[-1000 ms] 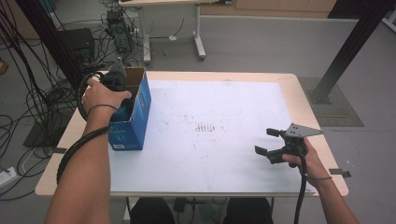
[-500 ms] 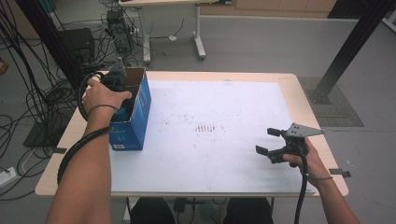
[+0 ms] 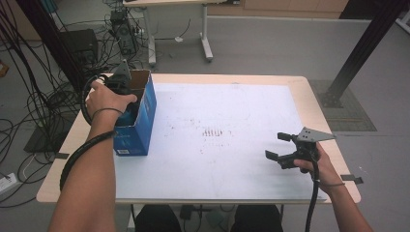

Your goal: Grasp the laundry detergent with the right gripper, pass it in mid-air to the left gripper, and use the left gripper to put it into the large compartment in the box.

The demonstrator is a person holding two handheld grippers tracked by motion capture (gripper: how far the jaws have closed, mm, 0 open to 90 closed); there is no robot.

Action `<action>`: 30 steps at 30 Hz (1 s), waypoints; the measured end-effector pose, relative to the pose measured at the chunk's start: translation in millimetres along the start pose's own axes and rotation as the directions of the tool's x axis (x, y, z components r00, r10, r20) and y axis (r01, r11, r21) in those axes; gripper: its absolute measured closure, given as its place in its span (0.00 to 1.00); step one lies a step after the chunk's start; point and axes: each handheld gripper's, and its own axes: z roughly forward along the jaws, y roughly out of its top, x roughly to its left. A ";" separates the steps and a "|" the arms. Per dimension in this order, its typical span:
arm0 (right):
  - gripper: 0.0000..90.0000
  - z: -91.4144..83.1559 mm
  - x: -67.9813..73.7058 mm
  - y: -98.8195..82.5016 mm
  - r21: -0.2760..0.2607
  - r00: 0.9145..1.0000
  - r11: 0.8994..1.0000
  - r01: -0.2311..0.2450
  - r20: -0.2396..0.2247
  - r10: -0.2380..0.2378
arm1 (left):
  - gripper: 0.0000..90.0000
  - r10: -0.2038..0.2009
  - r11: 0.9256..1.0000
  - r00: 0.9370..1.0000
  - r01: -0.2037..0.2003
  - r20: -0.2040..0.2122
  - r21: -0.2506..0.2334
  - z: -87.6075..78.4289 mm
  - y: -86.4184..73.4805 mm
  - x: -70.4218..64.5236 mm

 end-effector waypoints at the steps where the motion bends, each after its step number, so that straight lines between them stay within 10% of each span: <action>1: 0.06 -0.2 0.1 0.2 0.001 1.000 1.000 -0.001 0.001 0.001 | 0.42 0.000 1.000 1.000 0.000 0.000 -0.001 0.0 -0.3 -0.1; 30: 0.06 -4.2 -0.8 -1.1 -0.010 1.000 1.000 -0.002 0.003 0.002 | 0.42 -0.010 1.000 1.000 0.010 -0.005 -0.003 -0.1 -0.9 -1.8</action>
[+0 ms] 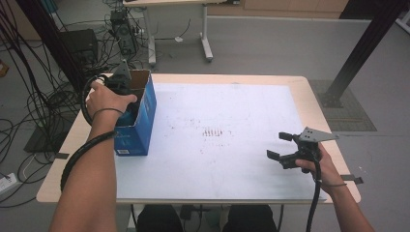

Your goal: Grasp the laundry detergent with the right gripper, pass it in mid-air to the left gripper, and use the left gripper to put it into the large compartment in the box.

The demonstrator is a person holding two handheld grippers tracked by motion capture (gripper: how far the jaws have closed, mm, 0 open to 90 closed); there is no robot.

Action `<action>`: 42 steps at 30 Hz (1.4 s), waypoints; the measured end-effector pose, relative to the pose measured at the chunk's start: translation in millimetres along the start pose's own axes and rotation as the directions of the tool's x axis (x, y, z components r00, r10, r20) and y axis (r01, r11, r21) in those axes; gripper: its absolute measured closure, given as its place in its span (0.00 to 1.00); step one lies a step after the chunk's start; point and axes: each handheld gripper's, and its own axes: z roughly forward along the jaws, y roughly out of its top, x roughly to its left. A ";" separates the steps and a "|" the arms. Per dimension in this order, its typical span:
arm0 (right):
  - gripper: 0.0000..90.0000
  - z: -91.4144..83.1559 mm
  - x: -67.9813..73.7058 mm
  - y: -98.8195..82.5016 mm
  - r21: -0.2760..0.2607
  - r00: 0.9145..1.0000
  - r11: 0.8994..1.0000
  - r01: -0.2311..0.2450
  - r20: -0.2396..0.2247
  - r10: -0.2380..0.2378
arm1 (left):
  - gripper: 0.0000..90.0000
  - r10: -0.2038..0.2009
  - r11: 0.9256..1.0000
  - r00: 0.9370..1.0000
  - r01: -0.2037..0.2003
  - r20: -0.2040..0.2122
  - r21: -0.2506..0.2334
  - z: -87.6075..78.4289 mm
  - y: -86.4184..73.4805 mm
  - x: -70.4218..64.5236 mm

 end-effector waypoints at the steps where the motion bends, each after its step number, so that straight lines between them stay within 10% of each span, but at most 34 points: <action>1: 0.06 0.0 -0.4 -0.3 0.000 1.000 1.000 -0.002 0.000 0.002 | 0.42 0.000 1.000 1.000 0.000 -0.001 0.000 0.0 -0.1 -0.1; 42: 0.06 0.9 -0.9 -2.0 -0.007 1.000 1.000 -0.004 -0.003 0.004 | 0.41 -0.003 1.000 1.000 0.003 -0.009 0.006 -0.4 -1.3 -3.4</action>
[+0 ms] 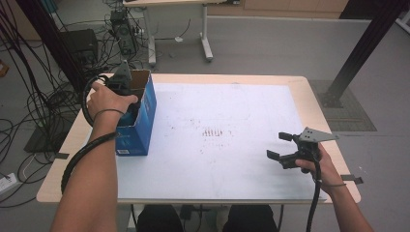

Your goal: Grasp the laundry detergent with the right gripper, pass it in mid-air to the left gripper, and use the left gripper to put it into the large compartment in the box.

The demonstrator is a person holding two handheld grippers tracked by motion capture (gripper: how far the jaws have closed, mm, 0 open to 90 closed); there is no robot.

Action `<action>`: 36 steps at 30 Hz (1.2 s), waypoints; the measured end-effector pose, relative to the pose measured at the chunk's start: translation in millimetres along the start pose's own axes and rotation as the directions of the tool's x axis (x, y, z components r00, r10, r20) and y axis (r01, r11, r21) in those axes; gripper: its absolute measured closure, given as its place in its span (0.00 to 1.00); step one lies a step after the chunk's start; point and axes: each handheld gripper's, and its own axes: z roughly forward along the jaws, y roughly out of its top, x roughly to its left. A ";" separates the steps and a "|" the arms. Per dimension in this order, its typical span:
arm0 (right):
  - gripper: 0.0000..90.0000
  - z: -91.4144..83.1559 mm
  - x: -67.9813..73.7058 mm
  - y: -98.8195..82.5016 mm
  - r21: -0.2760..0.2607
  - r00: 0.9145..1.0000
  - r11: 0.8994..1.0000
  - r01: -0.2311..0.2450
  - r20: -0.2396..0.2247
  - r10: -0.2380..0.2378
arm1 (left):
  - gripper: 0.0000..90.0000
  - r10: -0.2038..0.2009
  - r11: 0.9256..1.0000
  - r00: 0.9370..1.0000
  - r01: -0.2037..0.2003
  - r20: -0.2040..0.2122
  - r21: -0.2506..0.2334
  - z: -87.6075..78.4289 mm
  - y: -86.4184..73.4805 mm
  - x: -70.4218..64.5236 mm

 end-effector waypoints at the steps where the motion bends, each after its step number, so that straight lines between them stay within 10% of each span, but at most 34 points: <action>1: 0.06 0.2 0.1 0.1 0.000 1.000 1.000 0.001 0.001 -0.001 | 0.41 0.000 1.000 1.000 0.000 -0.001 0.002 0.0 0.4 -0.3; 36: 0.06 7.9 -0.1 2.8 0.000 1.000 1.000 0.003 -0.014 -0.003 | 0.29 -0.015 1.000 0.999 0.014 -0.035 -0.024 -36.1 -5.0 -6.5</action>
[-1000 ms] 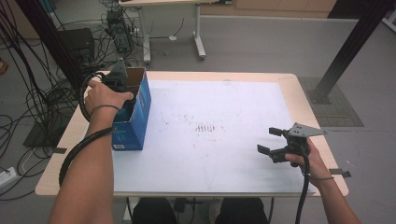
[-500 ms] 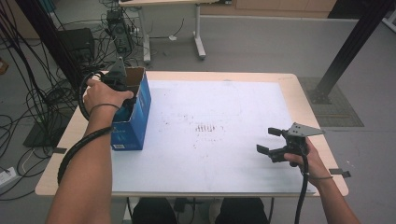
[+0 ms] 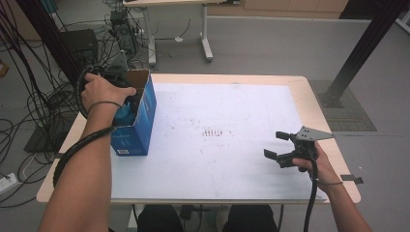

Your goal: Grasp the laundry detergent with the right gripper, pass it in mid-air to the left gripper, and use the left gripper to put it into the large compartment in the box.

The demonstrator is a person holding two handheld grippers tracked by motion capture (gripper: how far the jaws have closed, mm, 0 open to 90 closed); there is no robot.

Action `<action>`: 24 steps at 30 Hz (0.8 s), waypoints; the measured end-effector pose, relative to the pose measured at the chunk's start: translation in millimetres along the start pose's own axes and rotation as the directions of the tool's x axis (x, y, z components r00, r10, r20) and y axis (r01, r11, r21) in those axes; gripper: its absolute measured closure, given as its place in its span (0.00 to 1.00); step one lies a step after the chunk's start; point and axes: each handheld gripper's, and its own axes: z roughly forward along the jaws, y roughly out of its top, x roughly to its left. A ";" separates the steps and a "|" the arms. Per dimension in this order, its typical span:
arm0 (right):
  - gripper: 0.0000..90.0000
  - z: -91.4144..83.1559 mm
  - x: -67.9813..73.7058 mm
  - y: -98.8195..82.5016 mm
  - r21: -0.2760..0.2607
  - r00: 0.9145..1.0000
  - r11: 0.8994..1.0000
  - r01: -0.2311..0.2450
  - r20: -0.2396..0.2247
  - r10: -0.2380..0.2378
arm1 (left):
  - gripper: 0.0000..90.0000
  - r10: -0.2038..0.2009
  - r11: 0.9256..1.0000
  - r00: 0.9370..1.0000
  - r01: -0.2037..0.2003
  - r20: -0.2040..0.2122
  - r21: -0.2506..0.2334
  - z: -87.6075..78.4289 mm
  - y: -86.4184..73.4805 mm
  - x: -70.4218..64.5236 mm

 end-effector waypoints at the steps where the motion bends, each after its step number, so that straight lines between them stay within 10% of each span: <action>1: 0.06 0.6 0.2 0.3 0.000 1.000 1.000 0.001 -0.002 -0.001 | 0.29 0.003 1.000 1.000 -0.003 0.002 -0.011 -4.2 -2.7 -0.6; 24: 0.06 5.4 0.0 9.3 0.006 1.000 1.000 0.016 -0.022 -0.016 | 0.13 0.047 0.994 0.999 -0.048 -0.011 -0.093 -47.0 -30.3 -11.1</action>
